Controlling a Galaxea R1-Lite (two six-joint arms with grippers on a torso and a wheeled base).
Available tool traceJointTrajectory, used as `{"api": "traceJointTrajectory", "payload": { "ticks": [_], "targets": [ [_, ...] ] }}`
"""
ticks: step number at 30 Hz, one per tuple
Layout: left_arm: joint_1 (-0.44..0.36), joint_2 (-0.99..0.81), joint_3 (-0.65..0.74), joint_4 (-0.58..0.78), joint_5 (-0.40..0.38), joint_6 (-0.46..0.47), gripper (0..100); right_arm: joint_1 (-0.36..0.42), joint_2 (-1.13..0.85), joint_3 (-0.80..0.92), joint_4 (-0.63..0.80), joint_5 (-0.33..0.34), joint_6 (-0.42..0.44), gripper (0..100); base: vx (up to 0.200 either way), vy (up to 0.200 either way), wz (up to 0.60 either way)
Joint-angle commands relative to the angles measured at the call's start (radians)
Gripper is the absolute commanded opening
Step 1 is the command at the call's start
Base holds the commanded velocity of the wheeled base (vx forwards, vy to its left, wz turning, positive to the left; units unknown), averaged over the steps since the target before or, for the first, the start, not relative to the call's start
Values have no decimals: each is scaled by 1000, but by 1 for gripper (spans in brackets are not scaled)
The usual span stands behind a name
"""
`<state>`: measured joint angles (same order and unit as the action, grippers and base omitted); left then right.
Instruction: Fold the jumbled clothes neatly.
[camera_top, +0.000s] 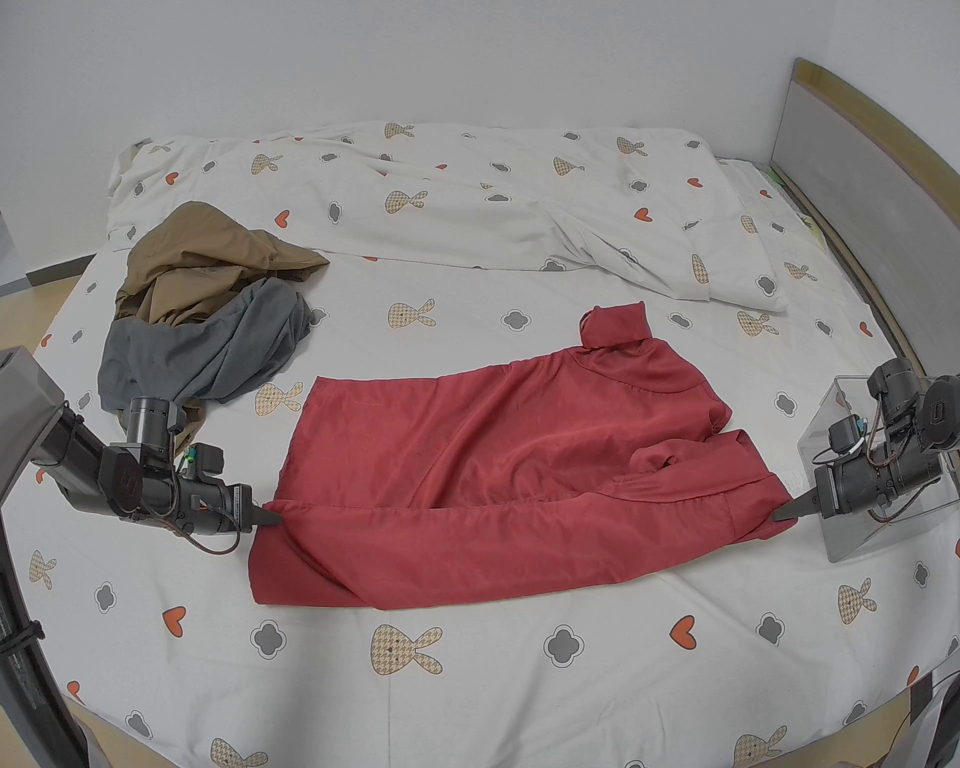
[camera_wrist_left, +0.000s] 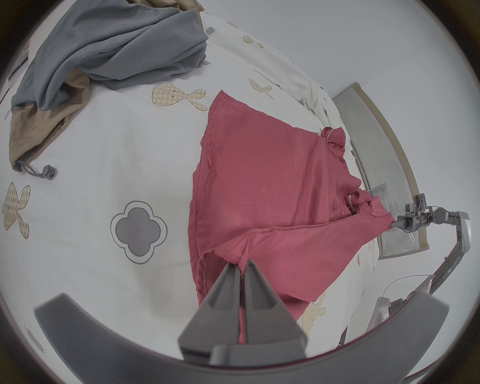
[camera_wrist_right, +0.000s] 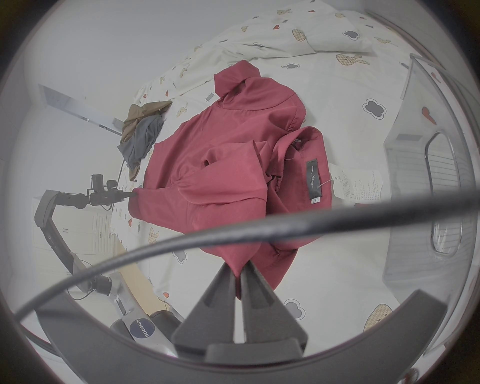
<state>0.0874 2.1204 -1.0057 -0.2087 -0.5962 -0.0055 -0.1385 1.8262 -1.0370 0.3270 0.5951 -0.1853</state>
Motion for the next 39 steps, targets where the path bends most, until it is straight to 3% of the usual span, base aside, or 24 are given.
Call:
{"api": "traceJointTrajectory", "payload": {
  "ticks": [1, 4, 5, 6, 7, 17, 22, 25, 29, 30, 31, 34, 35, 36, 39],
  "targets": [
    [-9, -11, 1, 5, 3, -2, 0, -1, 4, -1, 0, -1, 0, 0, 0, 0, 0],
    [-26, -16, 9, 2, 38, -1, 0, -4, 22, -3, -2, -3, -3, 0, 0, 0, 0],
    [-31, -14, 7, 2, 52, -1, 0, -6, 25, -3, -3, -5, -3, 100, 0, 0, 0],
    [-34, -14, 7, 2, 65, -2, 0, -6, 30, -6, -2, -6, -3, 100, 0, 0, 0],
    [-34, -16, 7, 2, 70, -4, 100, -7, 33, -6, -2, -11, -2, 100, 0, 0, 0],
    [-3, -112, 45, 3, 67, -10, 100, -50, -16, 8, -5, -89, -5, 100, 0, 0, 0],
    [-9, -181, 67, 3, 61, -22, 100, -39, -45, 14, -68, -86, 6, 100, 0, 0, 0],
    [-66, -227, 84, 5, 19, -62, 100, 31, -30, 31, -210, -87, 66, 100, 0, 0, 0],
    [-129, -240, 81, 2, 13, -152, 100, 140, 15, 23, -353, -110, 216, 100, 0, 0, 0],
    [-153, -234, 73, 0, 13, -203, 100, 192, 62, 0, -414, -158, 291, 100, 0, 0, 0],
    [-158, -232, 72, 0, 13, -212, 100, 204, 73, -9, -427, -176, 310, 100, 0, 0, 0],
    [-170, -231, 84, -1, 13, -226, 100, 280, 163, -74, -459, -339, 374, 100, 0, 0, 0],
    [-172, -231, 85, -1, 13, -226, 100, 283, 166, -75, -459, -345, 374, 100, 0, 0, 0],
    [-170, -235, 91, -1, 13, -226, 100, 301, 197, -97, -459, -396, 376, 100, 0, 0, 0],
    [-169, -241, 93, -3, 13, -228, 100, 306, 216, -113, -459, -409, 372, 100, 0, 0, 0]
  ]
}}
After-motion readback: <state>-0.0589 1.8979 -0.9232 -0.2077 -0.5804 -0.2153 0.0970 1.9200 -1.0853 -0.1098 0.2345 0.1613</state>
